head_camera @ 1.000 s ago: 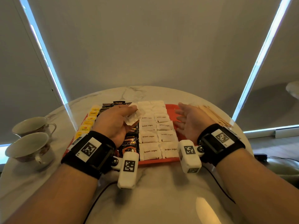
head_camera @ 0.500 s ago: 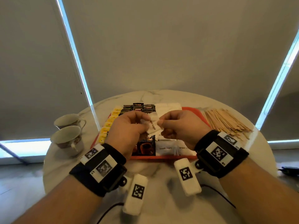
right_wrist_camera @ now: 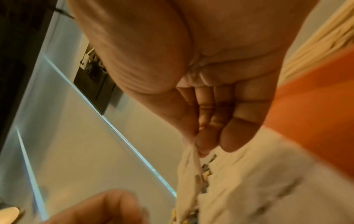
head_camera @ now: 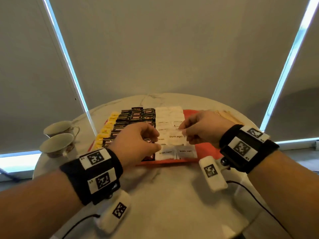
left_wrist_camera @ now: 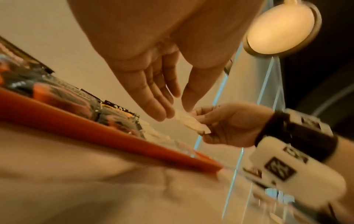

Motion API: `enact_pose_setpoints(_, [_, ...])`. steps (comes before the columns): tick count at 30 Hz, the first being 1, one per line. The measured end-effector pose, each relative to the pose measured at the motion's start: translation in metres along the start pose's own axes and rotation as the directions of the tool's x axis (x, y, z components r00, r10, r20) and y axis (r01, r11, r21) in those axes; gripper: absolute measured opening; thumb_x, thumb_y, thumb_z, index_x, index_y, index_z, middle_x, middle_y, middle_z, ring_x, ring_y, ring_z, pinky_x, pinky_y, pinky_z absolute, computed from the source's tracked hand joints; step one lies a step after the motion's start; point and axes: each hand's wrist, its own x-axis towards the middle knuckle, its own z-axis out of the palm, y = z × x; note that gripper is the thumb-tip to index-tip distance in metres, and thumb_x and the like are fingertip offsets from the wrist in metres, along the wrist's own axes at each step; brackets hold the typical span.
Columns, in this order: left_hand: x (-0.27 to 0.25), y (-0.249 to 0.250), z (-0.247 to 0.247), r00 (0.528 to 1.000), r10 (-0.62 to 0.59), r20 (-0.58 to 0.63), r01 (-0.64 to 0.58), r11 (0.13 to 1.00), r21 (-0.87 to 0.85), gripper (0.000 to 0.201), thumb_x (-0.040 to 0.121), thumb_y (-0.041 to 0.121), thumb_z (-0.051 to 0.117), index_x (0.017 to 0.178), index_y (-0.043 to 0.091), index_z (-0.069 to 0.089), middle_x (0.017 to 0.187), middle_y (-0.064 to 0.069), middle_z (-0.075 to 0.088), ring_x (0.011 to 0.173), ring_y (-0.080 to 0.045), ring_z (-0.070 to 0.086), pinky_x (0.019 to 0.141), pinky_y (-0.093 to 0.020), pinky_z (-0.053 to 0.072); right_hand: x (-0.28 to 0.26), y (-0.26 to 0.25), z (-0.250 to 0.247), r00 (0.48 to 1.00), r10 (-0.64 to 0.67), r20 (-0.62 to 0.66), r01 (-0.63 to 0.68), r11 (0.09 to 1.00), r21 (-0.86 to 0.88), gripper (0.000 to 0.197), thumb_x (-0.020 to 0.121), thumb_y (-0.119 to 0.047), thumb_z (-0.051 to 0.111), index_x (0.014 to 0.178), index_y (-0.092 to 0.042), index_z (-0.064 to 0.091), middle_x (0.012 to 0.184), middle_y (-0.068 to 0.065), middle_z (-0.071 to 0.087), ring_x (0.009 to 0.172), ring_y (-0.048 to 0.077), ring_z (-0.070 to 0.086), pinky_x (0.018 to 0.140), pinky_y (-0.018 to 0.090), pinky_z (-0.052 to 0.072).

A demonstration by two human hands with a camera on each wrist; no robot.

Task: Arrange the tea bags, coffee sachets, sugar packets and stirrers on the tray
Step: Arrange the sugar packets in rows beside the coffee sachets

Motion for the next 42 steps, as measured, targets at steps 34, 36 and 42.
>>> enact_pose_setpoints(34, [0.0,0.005,0.027,0.905,-0.005,0.425,-0.336,0.605,0.722,0.052,0.098,0.024,0.064,0.145,0.041,0.049,0.14,0.005,0.039,0.13,-0.022,0.046,0.108,-0.043,0.051,-0.009,0.016,0.017,0.999,0.03,-0.011,-0.032,0.957,-0.289,0.015,0.094,-0.016,0.068,0.086,-0.022,0.08,0.076,-0.005,0.073,0.063,0.007,0.061,0.052,0.019,0.048])
enact_pose_setpoints(36, [-0.001,0.005,0.026,0.907,0.009,0.422,-0.336,0.621,0.708,0.054,0.097,0.024,0.064,0.144,0.046,0.049,0.14,0.006,0.038,0.13,-0.021,0.045,0.107,-0.042,0.051,-0.009,0.016,0.018,0.999,0.05,0.01,-0.046,0.966,-0.254,0.013,0.094,-0.016,0.068,0.089,-0.02,0.079,0.078,-0.003,0.075,0.061,0.008,0.062,0.053,0.02,0.047])
enact_pose_setpoints(42, [0.0,0.005,0.024,0.904,0.025,0.426,-0.343,0.635,0.692,0.055,0.097,0.02,0.064,0.14,0.052,0.052,0.141,0.011,0.039,0.131,-0.018,0.045,0.107,-0.041,0.05,-0.008,0.015,0.019,0.994,0.101,0.051,-0.091,0.981,-0.171,0.012,0.096,-0.021,0.067,0.097,-0.016,0.078,0.083,0.001,0.075,0.064,0.009,0.063,0.062,0.024,0.05])
